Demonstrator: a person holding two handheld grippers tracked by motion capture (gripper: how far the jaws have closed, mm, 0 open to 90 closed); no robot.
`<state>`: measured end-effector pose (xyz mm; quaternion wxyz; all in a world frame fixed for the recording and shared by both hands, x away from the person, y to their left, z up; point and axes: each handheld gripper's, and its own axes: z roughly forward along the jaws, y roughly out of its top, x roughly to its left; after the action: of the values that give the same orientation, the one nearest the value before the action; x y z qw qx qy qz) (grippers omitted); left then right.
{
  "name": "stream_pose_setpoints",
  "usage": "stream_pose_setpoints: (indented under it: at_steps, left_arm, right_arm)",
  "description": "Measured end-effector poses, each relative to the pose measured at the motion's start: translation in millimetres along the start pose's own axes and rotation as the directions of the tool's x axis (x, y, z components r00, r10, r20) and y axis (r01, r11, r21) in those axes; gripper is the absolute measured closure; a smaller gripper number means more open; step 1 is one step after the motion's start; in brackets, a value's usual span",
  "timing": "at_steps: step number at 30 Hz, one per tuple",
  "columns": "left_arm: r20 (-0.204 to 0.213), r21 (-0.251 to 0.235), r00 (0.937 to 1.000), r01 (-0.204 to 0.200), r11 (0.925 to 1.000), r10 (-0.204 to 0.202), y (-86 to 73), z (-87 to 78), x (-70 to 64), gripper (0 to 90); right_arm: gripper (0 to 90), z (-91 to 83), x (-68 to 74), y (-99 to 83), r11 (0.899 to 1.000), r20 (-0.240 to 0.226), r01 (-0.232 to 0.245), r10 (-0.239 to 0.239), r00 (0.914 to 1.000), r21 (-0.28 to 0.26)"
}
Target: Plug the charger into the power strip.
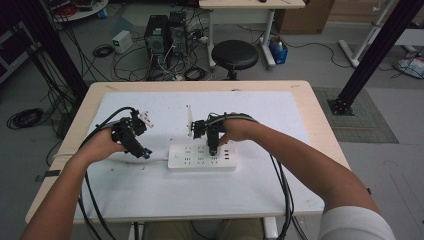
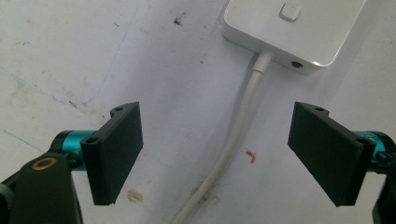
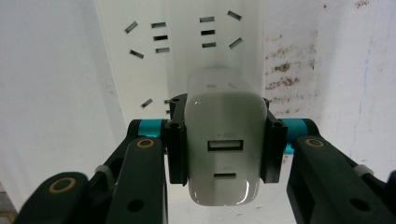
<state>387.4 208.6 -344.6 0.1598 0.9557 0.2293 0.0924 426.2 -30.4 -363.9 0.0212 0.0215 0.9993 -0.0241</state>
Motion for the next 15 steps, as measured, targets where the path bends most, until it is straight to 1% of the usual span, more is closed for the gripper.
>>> stream_pose_setpoints:
  at_steps: [1, 3, 4, 5, 6, 7, 8, 9, 11, 12, 13, 14, 15]
  left_arm:
    - [0.0, 0.009, 1.0, -0.01, 0.9999, 0.01, 0.3, -0.5, 0.2, 18.0]
    - [0.003, 0.003, 1.0, -0.008, 1.0, 0.008, -0.2, -0.1, -0.5, 18.0]
    - [0.001, -0.004, 1.0, -0.001, 1.0, 0.001, -0.6, 0.0, -0.9, 18.0]
    - [0.0, -0.006, 1.0, -0.002, 1.0, 0.002, -1.4, -0.5, -0.4, 18.0]
    - [0.001, -0.016, 1.0, 0.008, 0.9998, -0.008, -2.2, 0.0, -0.8, 18.0]
    - [0.004, -0.011, 1.0, 0.005, 0.9999, -0.005, -2.8, 0.3, -0.1, 18.0]
    - [0.004, -0.007, 1.0, 0.005, 1.0, -0.005, -3.1, 0.7, 0.5, 18.0]
    - [0.006, -0.006, 1.0, 0.004, 1.0, -0.004, -3.2, 1.0, 1.1, 18.0]
    - [0.009, -0.018, 0.9999, 0.013, 0.9998, -0.012, -3.1, 1.1, 1.5, 18.0]
    - [0.008, -0.03, 0.9998, 0.019, 0.9994, -0.018, -3.0, 1.5, 1.2, 18.0]
    - [0.008, -0.037, 0.9997, 0.025, 0.999, -0.024, -3.0, 1.8, 0.9, 18.0]
    - [0.009, -0.041, 0.9996, 0.026, 0.9988, -0.025, -3.0, 2.0, 0.8, 18.0]
    - [0.007, -0.023, 1.0, 0.006, 0.9997, -0.006, -2.9, 0.9, 1.9, 18.0]
  right_arm:
    - [62.5, 0.1, 2.1, 0.7, 1.0, 0.0, -0.011, 0.011, 0.9999, 0.002]
    - [62.5, 0.1, 4.4, 0.7, 1.0, 0.015, 0.004, -0.004, 0.9999, 0.004]
    - [62.5, 0.7, 6.4, 0.7, 1.0, 0.036, 0.025, -0.025, 0.999, 0.002]
    - [62.5, 0.7, 8.5, 0.8, 0.999, 0.046, 0.032, -0.032, 0.9984, 0.008]
    - [62.4, 0.8, 11.2, 1.8, 0.999, 0.064, 0.038, -0.039, 0.9972, 0.013]
    - [62.4, 1.4, 13.8, 1.9, 0.999, 0.082, 0.047, -0.048, 0.9955, 0.011]
    - [62.3, 1.5, 15.4, 1.3, 0.999, 0.093, 0.044, -0.045, 0.9946, 0.011]
    - [62.3, 2.0, 16.0, 0.2, 1.0, 0.09, 0.027, -0.027, 0.9956, 0.0]
    - [62.3, 1.7, 12.6, -1.1, 1.0, 0.071, 0.007, -0.006, 0.9975, -0.008]
    - [62.3, 2.2, 9.8, -2.0, 1.0, 0.056, 0.003, -0.002, 0.9984, -0.018]
    - [62.2, 2.1, 7.4, -2.5, 1.0, 0.032, -0.02, 0.021, 0.9993, -0.025]
    - [62.2, 2.2, 3.3, -3.5, 1.0, 0.013, -0.014, 0.014, 0.9998, -0.026]
    - [62.2, 2.2, 2.8, -3.4, 0.999, 0.001, -0.028, 0.028, 0.9996, -0.028]
